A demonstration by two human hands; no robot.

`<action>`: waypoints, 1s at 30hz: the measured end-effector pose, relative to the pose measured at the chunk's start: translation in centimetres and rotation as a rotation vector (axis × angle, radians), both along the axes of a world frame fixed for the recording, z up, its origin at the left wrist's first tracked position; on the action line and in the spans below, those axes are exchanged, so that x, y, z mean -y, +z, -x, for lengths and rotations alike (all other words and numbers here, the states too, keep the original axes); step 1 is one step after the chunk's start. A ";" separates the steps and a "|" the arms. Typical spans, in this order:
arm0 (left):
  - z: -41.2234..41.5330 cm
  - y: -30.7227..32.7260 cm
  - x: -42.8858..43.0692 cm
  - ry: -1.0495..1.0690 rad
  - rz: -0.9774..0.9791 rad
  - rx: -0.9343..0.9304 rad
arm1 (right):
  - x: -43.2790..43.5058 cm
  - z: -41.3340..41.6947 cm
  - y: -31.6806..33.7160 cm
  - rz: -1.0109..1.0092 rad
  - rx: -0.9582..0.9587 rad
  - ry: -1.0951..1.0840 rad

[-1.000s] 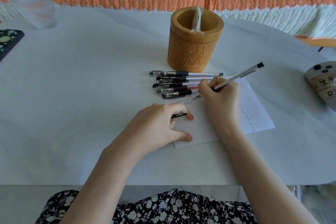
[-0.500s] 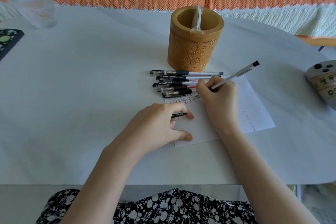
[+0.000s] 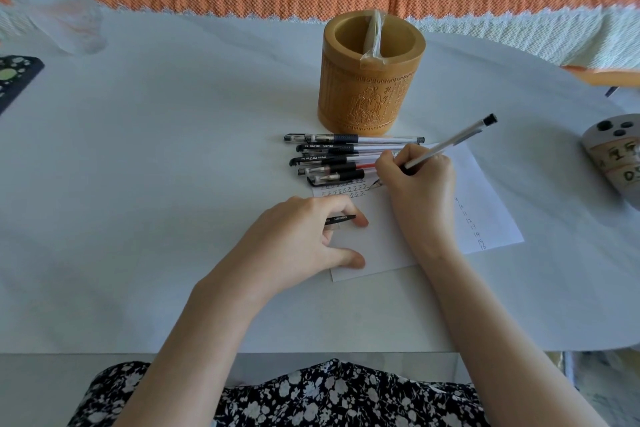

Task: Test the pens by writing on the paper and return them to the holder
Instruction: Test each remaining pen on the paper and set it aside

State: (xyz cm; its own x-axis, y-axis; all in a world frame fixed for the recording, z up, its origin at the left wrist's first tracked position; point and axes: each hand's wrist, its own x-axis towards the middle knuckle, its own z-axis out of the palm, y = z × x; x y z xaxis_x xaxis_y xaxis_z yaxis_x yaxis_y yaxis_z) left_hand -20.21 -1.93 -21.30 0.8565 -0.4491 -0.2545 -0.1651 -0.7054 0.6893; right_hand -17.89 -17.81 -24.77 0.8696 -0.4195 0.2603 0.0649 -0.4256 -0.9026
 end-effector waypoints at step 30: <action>0.0 0.1 0.1 0.001 0.002 -0.012 | -0.1 0.1 0.2 -0.001 0.002 0.022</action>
